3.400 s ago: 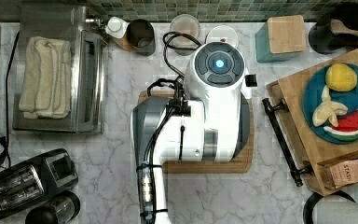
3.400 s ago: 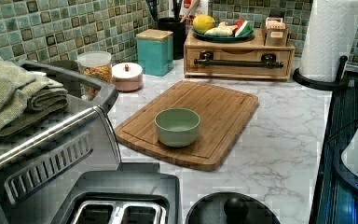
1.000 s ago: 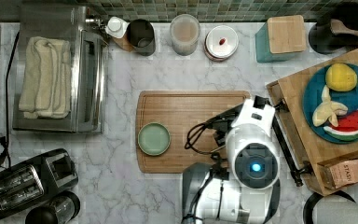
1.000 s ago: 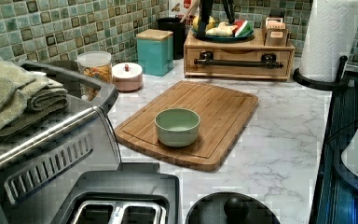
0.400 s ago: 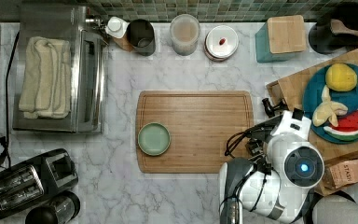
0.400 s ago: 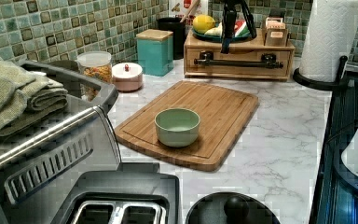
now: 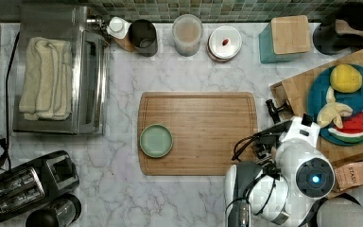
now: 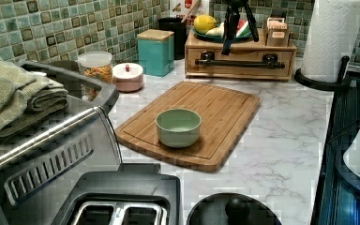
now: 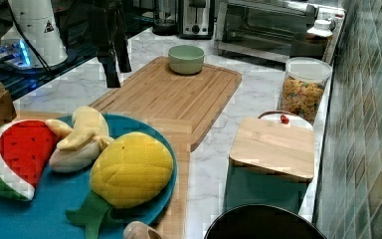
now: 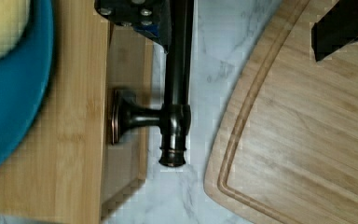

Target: Open the drawer.

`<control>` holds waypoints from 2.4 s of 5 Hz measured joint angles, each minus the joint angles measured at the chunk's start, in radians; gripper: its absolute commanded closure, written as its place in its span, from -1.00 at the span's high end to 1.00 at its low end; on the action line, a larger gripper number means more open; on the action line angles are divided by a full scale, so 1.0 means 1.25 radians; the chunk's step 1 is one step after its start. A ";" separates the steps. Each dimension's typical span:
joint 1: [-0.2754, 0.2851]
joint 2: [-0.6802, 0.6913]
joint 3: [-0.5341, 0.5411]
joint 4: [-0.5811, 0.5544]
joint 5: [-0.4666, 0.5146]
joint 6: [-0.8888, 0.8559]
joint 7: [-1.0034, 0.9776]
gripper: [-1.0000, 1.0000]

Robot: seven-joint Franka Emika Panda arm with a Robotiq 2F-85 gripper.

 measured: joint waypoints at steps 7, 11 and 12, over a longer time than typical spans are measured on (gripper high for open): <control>0.005 0.214 -0.021 0.023 0.027 0.184 -0.002 1.00; 0.013 0.203 -0.031 0.020 0.015 0.041 -0.058 1.00; 0.015 0.194 -0.026 0.014 0.070 0.022 -0.100 1.00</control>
